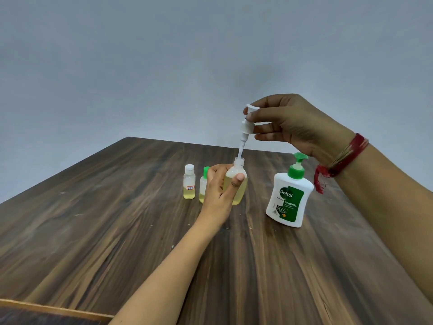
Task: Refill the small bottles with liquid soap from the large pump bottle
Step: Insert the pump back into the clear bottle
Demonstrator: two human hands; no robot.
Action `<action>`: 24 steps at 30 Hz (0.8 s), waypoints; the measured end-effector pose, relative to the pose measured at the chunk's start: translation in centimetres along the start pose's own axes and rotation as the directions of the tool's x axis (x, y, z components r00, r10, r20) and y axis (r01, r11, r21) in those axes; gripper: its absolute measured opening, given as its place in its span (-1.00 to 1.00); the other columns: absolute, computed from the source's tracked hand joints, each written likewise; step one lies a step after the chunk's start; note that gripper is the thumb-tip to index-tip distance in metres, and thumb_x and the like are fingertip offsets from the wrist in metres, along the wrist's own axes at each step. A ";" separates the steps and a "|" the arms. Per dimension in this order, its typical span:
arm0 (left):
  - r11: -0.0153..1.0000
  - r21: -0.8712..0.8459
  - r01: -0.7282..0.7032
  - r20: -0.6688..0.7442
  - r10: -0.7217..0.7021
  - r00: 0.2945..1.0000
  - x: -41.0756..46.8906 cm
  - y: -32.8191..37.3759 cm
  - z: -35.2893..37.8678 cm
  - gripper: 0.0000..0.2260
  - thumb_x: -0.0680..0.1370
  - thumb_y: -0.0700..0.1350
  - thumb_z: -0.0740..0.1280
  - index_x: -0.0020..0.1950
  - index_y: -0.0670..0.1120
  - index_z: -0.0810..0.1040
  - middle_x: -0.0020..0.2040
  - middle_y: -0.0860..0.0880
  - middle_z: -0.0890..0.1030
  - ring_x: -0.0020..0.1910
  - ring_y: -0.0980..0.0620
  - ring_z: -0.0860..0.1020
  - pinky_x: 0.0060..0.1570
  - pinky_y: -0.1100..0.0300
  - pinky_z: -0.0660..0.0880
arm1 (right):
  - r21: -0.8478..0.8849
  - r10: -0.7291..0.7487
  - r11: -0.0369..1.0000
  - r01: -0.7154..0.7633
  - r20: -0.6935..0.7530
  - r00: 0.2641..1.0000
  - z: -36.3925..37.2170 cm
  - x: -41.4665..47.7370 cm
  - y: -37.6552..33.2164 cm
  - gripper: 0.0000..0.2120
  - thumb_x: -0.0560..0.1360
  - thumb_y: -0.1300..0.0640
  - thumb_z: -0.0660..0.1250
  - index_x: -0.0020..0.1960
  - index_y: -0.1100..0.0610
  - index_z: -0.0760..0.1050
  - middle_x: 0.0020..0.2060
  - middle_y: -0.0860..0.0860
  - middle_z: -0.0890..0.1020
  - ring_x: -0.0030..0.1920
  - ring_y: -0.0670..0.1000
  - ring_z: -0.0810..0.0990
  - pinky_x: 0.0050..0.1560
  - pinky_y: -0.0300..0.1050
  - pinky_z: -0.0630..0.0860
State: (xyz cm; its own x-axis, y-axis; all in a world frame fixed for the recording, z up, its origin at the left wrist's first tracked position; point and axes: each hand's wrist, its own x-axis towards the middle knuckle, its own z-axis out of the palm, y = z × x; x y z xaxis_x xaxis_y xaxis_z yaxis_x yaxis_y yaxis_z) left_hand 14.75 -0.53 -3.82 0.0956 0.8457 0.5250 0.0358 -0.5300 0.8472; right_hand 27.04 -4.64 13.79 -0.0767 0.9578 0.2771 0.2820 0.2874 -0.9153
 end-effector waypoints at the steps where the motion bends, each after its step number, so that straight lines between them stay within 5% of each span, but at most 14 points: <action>1: 1.000 0.001 -0.002 0.000 0.002 1.000 0.0 0.0 0.0 -0.44 0.21 0.63 0.07 0.02 0.32 0.39 0.10 0.26 0.31 0.14 0.27 0.39 0.07 0.42 0.33 | -0.006 -0.013 1.000 0.013 -0.011 1.000 -0.1 0.0 -0.1 -0.85 0.49 0.26 0.39 0.06 0.19 0.60 -0.23 -0.03 0.69 -0.25 -0.05 0.69 -0.08 -0.17 0.62; 7: 0.999 -0.001 -0.042 0.004 0.042 0.999 0.1 -0.2 0.0 -0.41 0.24 0.61 0.07 0.05 0.25 0.40 0.09 0.22 0.32 0.04 0.50 0.34 -0.03 0.64 0.27 | -0.048 -0.073 0.996 0.069 -0.083 0.994 -0.5 0.4 -0.3 -0.91 0.50 0.24 0.38 0.00 0.17 0.61 -0.23 0.00 0.68 -0.28 -0.06 0.68 -0.08 -0.17 0.60; 19: 0.999 -0.003 -0.045 0.013 0.045 0.999 0.2 -0.4 0.0 -0.42 0.25 0.60 0.08 0.04 0.26 0.40 0.09 0.20 0.32 0.04 0.50 0.33 -0.05 0.67 0.25 | -0.144 -0.081 0.988 0.060 -0.144 0.986 0.1 0.6 2.0 -0.83 0.50 0.22 0.39 0.06 0.27 0.61 -0.16 0.10 0.67 -0.30 -0.08 0.62 -0.04 -0.10 0.60; 24: 0.999 -0.002 -0.050 0.013 0.050 0.999 0.2 -0.4 0.1 -0.44 0.26 0.60 0.08 0.04 0.26 0.41 0.09 0.20 0.32 0.04 0.49 0.33 -0.05 0.66 0.26 | -0.116 -0.129 0.987 0.115 -0.129 0.983 0.7 0.3 2.8 -0.95 0.52 0.23 0.38 -0.03 0.14 0.61 -0.21 0.03 0.64 -0.31 -0.11 0.62 0.00 -0.06 0.62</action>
State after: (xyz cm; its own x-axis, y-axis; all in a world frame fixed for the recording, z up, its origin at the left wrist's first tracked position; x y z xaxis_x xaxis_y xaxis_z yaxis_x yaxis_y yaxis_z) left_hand 14.83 -0.15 -4.10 0.1103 0.8171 0.5658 0.0289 -0.5717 0.8200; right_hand 27.12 -3.57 11.12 0.0119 0.9034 0.4287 0.3800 0.3924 -0.8376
